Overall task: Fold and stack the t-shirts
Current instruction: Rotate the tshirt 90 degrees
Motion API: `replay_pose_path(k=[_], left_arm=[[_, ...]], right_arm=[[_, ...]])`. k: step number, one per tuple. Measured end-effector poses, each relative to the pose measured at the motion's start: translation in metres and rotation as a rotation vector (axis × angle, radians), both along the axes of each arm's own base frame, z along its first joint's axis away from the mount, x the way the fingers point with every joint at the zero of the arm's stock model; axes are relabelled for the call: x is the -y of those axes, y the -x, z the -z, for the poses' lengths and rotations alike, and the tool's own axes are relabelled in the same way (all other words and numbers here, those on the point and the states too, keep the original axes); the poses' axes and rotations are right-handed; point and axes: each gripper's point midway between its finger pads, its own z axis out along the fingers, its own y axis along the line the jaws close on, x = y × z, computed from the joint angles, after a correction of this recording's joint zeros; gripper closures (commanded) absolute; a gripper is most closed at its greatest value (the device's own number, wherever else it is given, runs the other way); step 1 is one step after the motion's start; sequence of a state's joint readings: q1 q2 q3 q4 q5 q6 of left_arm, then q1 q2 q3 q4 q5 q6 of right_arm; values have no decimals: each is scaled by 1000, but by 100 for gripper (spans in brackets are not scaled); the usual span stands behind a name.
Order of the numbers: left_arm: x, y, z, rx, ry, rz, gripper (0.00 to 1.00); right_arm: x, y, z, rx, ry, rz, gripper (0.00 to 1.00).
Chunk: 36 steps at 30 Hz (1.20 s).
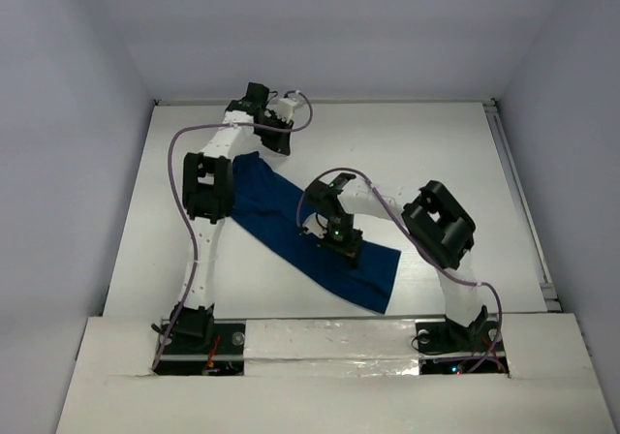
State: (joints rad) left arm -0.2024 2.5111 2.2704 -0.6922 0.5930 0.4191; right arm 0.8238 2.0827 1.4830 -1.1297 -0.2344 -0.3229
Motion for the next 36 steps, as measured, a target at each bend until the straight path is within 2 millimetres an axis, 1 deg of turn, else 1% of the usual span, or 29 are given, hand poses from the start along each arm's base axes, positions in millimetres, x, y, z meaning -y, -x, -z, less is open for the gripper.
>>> replay_pose_path(k=[2,3,4,6,8,10,12,13,15,16,17,18,19,20,21,22,26,28,29,31,36], left_arm=[[9,6,4,-5,2,13,100],[9,9,6,-6,2,8,100],[5,12,6,-10,0,-2,100],[-11,18,3,-11,-4,-40,100],[-30,20,-15,17,2,-91,100],[-50,20,-48,82,12,-137,100],[-70,19,-93,180,16,-181,100],[-77,20,-119,239,21,-195,100],[-83,29,-165,346,32,-202,100],[-83,37,-183,388,38,-200,100],[-82,46,-198,427,43,-191,100],[-81,56,-208,448,47,-183,100],[-82,67,-215,463,50,-177,100],[-81,81,-216,464,48,-165,100],[-80,85,-213,465,53,-151,100],[-79,90,-204,448,54,-136,100],[-79,123,-139,282,42,-102,100],[-82,139,-106,196,27,-102,100],[-83,144,-95,165,24,-104,100],[-83,145,-82,124,34,-101,100],[-82,139,-50,44,70,-106,100]], right_arm=[[0,-1,0,17,4,5,100],[0,-3,0,35,7,10,100],[2,-5,0,56,10,15,100],[2,-13,-1,116,7,25,100],[1,-26,-3,198,1,34,100],[0,-45,-9,309,-5,45,100],[2,-64,-18,428,-8,59,100],[4,-73,-25,492,-7,72,100],[11,-87,-41,604,-5,97,100],[13,-92,-48,650,-8,111,100],[17,-97,-58,703,-11,129,100],[19,-102,-66,745,-16,143,100],[20,-104,-73,775,-23,154,100],[21,-111,-84,822,-34,172,100],[20,-111,-85,824,-37,173,100],[19,-111,-84,815,-39,169,100],[6,-99,-74,714,-85,113,100],[-5,-94,-75,664,-132,79,100],[-12,-92,-76,641,-164,62,100],[-26,-90,-80,610,-228,27,100],[-42,-77,-81,530,-326,-47,100]])
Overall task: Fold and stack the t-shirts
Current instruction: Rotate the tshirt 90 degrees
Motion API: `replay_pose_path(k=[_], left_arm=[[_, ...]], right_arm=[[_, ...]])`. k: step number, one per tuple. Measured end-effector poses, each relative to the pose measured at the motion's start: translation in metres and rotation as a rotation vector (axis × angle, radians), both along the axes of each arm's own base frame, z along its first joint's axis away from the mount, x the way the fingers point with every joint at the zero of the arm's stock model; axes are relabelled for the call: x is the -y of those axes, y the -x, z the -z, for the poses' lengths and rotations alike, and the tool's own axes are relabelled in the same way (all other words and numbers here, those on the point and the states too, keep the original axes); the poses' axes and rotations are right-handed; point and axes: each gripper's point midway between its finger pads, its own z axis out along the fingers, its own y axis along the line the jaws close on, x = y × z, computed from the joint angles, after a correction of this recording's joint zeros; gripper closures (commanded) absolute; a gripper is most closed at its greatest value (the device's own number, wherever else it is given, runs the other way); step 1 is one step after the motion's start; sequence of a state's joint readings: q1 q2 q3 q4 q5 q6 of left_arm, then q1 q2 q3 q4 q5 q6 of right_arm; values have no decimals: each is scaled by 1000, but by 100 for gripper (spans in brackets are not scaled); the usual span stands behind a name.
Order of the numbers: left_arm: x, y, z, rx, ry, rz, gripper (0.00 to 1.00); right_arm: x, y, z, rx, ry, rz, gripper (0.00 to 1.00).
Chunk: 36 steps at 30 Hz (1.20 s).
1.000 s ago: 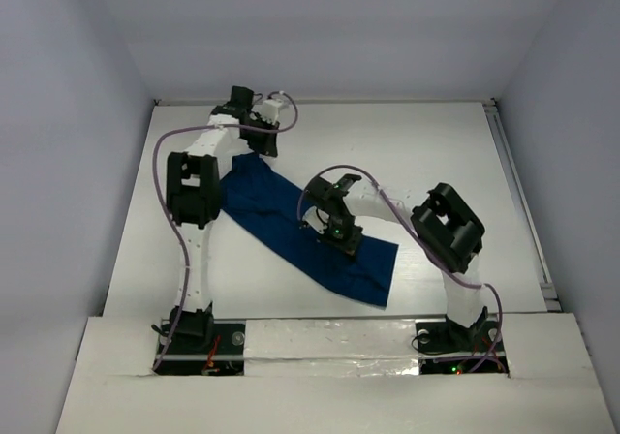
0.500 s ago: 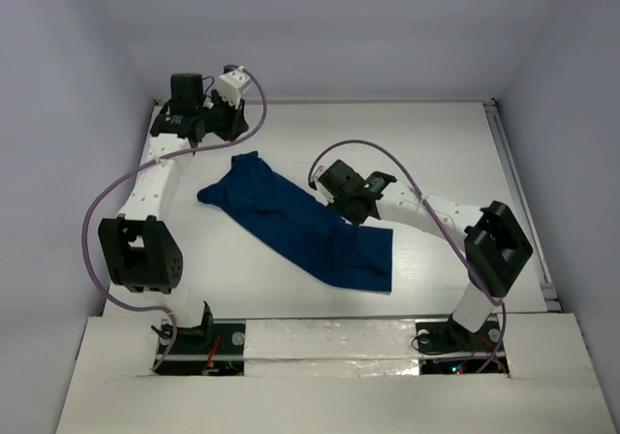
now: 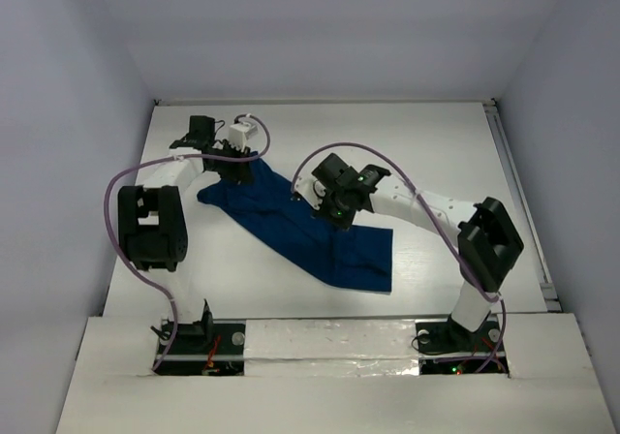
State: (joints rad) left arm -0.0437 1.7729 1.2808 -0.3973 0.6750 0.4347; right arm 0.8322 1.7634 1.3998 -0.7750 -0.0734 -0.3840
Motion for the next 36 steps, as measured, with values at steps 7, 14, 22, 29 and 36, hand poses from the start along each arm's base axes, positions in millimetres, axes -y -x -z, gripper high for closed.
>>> replay_pose_path(k=[7,14,22,29,36], left_arm=[[5,3,47,-136,33,-5,100],[7,-10,55,-123,51,-39,100],[4,-24,54,-85,38,-86,100],[14,-33,67,-120,21,-85,100],[26,-64,64,-109,14,-102,100]], right_arm=[[-22,7,27,-91,-7,-88,100],[-40,14,59,-140,-19,-61,100],[-57,4,74,-141,-20,36,100],[-65,5,75,-176,15,40,100],[-74,11,74,-231,10,11,100]])
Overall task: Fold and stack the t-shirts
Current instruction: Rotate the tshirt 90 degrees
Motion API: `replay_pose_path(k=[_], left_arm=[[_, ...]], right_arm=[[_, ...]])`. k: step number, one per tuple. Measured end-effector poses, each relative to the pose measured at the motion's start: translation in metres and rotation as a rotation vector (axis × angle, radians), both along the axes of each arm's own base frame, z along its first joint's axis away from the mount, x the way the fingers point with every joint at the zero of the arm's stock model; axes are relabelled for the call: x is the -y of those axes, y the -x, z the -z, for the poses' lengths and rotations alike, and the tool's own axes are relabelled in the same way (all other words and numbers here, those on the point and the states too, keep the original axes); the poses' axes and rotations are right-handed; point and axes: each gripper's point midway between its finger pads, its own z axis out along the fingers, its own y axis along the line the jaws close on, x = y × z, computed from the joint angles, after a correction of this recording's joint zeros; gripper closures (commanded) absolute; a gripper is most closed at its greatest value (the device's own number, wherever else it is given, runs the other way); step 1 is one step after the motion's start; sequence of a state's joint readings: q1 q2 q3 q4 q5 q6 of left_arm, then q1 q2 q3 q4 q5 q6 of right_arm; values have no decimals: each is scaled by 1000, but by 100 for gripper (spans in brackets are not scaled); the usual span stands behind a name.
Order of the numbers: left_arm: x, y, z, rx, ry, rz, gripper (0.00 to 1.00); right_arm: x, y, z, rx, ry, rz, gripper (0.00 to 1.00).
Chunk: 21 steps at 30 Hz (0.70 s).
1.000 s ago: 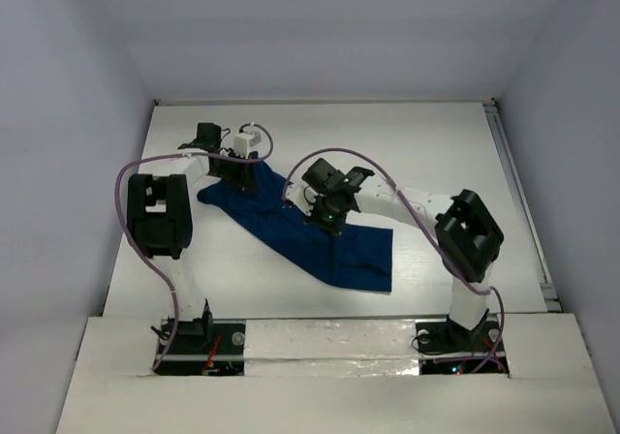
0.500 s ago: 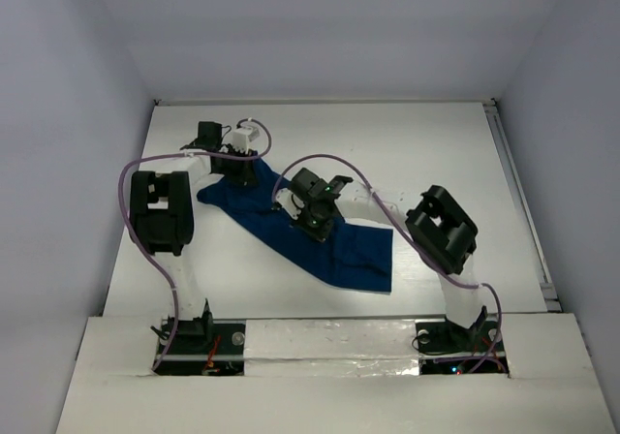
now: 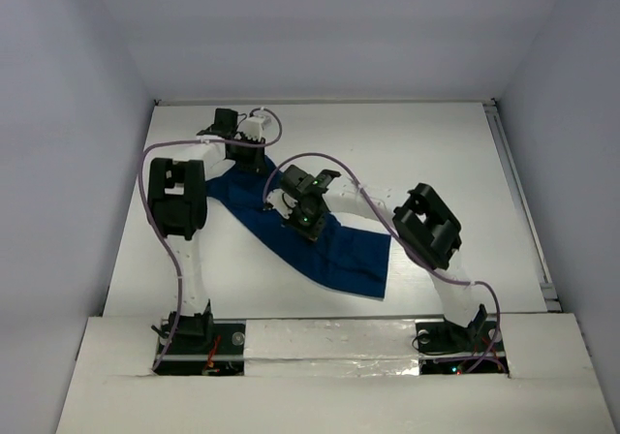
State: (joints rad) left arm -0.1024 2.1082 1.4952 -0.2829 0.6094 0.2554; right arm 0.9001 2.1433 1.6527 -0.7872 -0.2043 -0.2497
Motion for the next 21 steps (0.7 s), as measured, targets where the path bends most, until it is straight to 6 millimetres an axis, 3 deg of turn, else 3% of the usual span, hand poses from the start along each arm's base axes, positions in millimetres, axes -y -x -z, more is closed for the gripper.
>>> replay_pose_path(k=[8,11,18,21], left_arm=[[14,-62,-6,25,12,-21,100],[22,-75,-6,25,18,-19,100],[33,-68,-1,-11,18,-4,100],[30,-49,-4,-29,4,-7,100]], right_arm=[[-20,7,-1,-85,-16,-35,100],[-28,9,-2,-111,-27,-48,100],[-31,10,-2,-111,-29,-55,100],[-28,12,-1,-100,-35,-54,100]])
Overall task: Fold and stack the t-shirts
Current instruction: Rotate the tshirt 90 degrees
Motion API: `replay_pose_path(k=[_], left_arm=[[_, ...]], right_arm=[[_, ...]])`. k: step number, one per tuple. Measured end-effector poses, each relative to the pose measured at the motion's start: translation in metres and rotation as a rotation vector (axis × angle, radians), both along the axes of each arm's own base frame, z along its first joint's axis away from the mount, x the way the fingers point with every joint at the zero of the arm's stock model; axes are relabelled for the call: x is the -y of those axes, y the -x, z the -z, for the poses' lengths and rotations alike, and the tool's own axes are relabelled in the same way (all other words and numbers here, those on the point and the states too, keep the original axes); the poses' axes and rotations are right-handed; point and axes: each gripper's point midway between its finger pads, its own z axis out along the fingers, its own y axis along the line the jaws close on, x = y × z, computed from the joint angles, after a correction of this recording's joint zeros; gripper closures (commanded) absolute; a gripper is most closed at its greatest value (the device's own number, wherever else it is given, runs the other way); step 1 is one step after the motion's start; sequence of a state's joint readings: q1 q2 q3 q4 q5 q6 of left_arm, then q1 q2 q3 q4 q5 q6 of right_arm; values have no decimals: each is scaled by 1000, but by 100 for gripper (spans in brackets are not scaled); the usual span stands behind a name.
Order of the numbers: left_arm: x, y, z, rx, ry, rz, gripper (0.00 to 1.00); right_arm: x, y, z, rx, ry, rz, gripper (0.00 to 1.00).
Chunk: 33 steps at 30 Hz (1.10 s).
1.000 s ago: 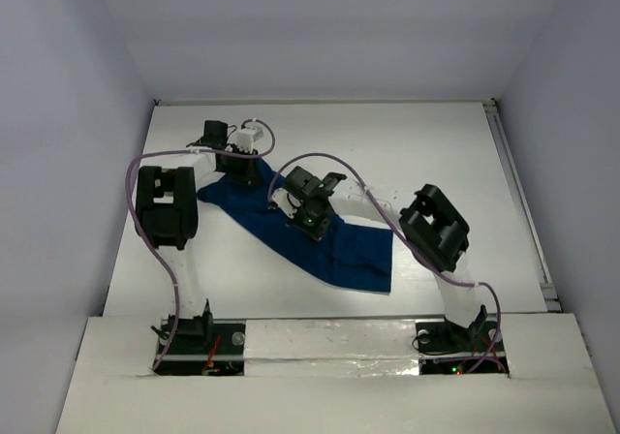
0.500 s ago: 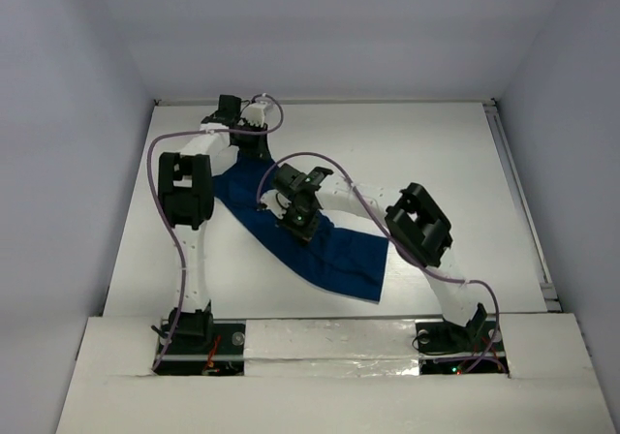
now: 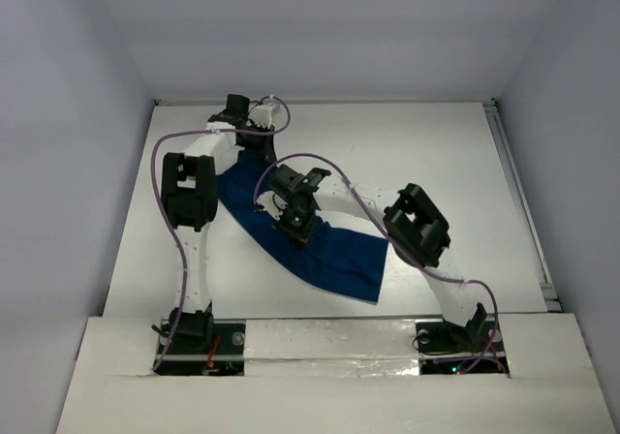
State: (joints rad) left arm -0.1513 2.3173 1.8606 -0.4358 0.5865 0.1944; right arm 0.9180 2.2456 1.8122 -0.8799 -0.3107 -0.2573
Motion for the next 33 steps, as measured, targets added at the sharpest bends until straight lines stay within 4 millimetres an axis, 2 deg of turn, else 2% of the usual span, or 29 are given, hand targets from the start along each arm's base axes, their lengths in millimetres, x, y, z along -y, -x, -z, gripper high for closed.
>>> replay_pose_path(k=[3,9,10,12,14,20,24,26,33], left_arm=[[-5,13,-25,30,-13,-5,100],[-18,32,-113,230,-24,-16,100],[-20,38,-123,258,-27,-18,100],[-24,47,-132,283,-36,-16,100],[-25,52,-127,281,-46,-12,100],[-41,74,-38,86,-143,-25,100],[-54,79,2,3,-213,-56,100],[-60,81,11,-12,-240,-76,100],[-72,70,15,22,-306,-129,100]], right_arm=[[2,-1,1,15,-2,6,100],[5,-4,2,41,13,35,100],[5,-4,1,46,13,35,100],[6,-4,1,56,19,38,100],[7,-4,1,62,25,40,100],[10,-3,0,72,37,46,100],[14,-1,1,71,45,48,100],[15,-1,1,71,45,48,100],[15,1,1,64,43,47,100]])
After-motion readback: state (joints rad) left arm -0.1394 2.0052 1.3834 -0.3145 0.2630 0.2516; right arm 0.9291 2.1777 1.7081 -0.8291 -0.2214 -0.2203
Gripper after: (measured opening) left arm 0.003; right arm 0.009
